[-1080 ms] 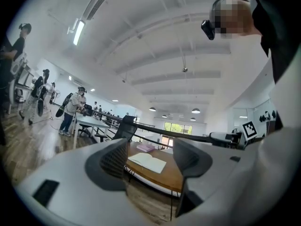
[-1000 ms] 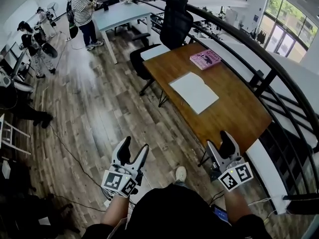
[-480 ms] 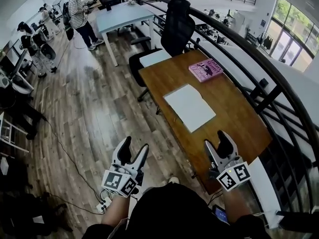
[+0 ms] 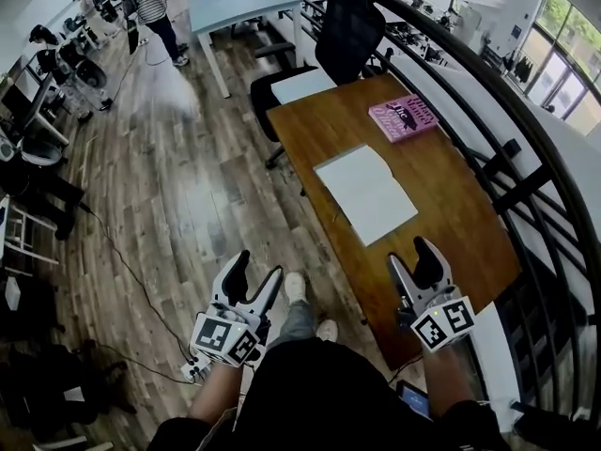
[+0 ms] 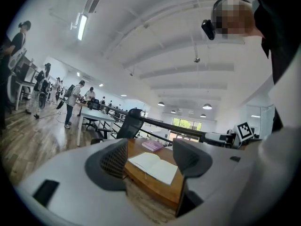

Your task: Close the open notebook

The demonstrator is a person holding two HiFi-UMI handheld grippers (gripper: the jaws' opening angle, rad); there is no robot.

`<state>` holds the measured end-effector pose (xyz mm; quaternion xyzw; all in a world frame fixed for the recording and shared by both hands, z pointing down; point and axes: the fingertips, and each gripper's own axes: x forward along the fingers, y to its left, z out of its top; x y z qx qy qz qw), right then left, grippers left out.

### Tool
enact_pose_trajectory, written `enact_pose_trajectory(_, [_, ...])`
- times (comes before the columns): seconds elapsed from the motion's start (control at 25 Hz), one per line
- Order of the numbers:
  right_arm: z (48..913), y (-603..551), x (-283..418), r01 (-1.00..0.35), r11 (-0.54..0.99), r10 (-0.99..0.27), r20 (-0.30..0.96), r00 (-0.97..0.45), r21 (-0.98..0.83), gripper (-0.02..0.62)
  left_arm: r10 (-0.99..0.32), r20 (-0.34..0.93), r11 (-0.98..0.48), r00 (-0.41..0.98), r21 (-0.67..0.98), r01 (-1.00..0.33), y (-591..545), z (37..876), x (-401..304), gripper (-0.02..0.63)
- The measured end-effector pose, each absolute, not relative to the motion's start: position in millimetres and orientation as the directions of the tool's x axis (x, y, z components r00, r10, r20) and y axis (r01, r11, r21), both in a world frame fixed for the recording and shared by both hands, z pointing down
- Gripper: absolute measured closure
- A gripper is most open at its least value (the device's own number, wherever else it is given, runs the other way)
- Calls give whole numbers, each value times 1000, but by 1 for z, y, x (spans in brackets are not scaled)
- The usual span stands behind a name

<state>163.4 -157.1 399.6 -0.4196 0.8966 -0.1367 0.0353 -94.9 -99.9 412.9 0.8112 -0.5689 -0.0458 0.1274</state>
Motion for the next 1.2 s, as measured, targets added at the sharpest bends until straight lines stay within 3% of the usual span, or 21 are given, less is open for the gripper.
enact_pose_trajectory(0.68, [446, -281, 144, -819, 534, -801, 186, -569, -210, 302, -898, 99, -400, 428, 220, -890, -226, 440, -113, 314])
enact_pose_trajectory(1.2, [553, -376, 163, -879, 460, -761, 453, -465, -129, 274, -847, 202, -444, 492, 242, -863, -299, 482, -120, 314])
